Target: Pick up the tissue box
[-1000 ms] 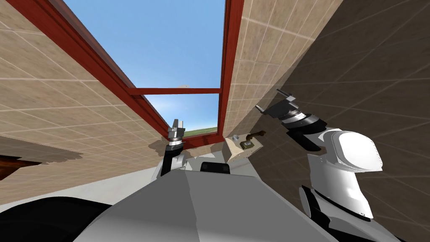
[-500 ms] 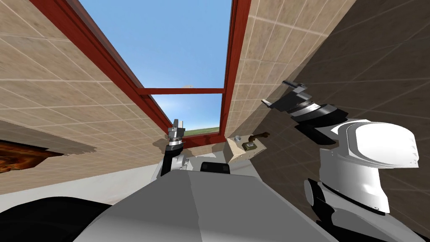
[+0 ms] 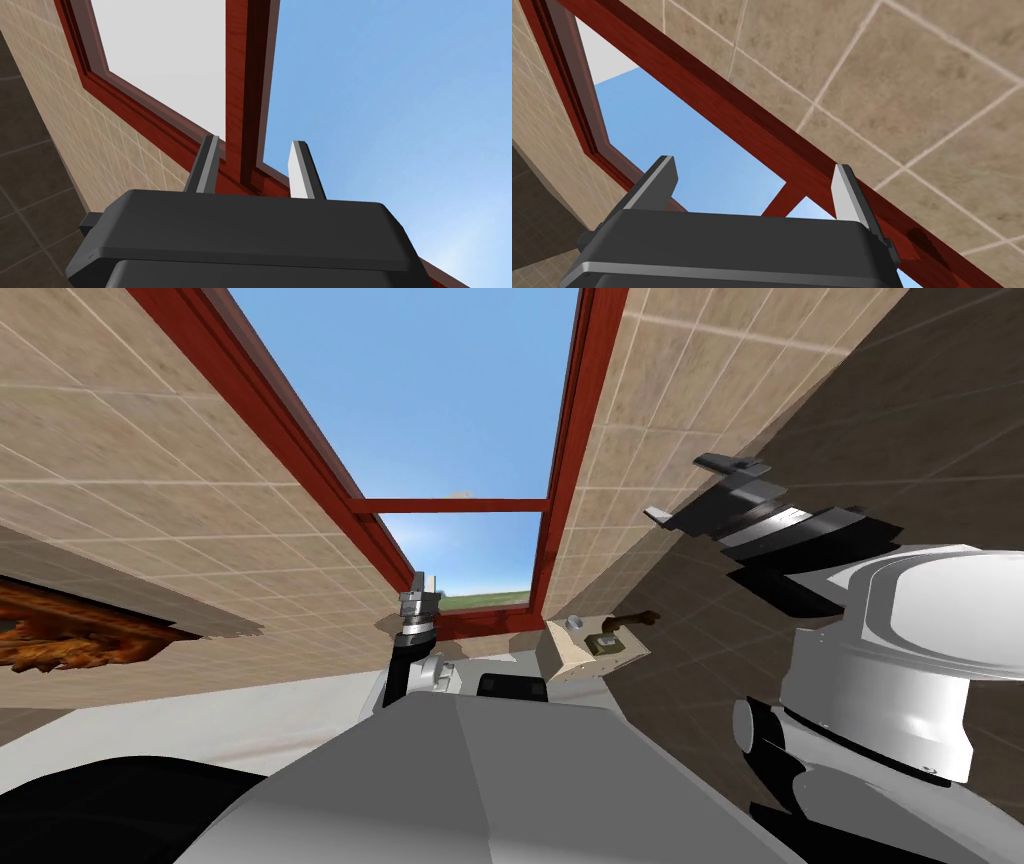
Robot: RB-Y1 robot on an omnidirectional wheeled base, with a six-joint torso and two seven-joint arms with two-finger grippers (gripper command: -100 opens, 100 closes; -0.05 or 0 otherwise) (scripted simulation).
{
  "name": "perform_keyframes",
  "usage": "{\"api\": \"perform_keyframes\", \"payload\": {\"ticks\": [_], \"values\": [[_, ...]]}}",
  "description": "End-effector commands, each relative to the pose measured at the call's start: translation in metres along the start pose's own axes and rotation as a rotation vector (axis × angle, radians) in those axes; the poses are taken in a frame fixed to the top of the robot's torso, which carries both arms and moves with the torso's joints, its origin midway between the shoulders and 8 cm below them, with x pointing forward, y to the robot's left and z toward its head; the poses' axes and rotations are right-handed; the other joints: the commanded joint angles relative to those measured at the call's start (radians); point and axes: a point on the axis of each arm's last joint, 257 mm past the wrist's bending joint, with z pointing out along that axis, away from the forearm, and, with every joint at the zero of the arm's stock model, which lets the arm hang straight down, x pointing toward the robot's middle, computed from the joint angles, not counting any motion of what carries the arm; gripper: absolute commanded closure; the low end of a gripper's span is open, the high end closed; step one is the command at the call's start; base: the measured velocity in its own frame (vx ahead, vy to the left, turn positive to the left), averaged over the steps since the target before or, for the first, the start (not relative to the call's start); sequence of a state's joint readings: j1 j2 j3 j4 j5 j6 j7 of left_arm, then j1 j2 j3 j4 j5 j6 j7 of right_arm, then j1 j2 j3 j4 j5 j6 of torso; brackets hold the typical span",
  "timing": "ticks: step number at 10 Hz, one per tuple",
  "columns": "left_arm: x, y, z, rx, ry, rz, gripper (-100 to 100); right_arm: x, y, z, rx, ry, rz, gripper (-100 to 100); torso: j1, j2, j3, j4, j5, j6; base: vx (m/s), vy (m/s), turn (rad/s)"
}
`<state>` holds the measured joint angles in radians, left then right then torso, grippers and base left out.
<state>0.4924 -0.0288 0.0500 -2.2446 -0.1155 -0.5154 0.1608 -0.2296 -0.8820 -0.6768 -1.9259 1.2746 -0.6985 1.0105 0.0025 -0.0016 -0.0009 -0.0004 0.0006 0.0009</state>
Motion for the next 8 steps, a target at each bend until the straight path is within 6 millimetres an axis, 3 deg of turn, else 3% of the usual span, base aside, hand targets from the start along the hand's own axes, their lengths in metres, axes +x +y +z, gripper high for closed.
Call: {"api": "perform_keyframes", "payload": {"ticks": [1,3,4,5,8], "values": [[0.000,0.000,0.000,0.000,0.000,0.000,0,0.008,-0.010,0.002,-0.011,0.016,-0.091,-100,0.000,0.000,0.000,0.000,0.000,0.000,0.017,0.018,-0.055],[0.000,0.000,0.000,0.000,0.000,0.000,0,0.013,-0.003,0.002,-0.040,0.035,-0.132,-100,-0.002,0.002,0.001,0.000,-0.001,0.000,0.001,0.005,-0.016],[0.000,0.000,0.000,0.000,0.000,0.000,0,0.049,-0.031,-0.002,-0.030,0.095,-0.252,-100,-0.002,0.003,0.002,0.001,-0.001,0.000,0.012,0.033,0.301],[0.000,0.000,0.000,0.000,0.000,0.000,0,0.053,-0.047,0.002,-0.015,0.100,-0.319,-100,0.000,0.002,0.001,0.000,0.000,-0.001,0.022,0.035,0.205],[0.000,0.000,0.000,0.000,0.000,0.000,0,0.064,-0.044,0.002,-0.065,0.132,-0.405,-100,-0.002,0.003,0.001,0.000,-0.001,0.001,0.008,0.008,-0.019]]}}
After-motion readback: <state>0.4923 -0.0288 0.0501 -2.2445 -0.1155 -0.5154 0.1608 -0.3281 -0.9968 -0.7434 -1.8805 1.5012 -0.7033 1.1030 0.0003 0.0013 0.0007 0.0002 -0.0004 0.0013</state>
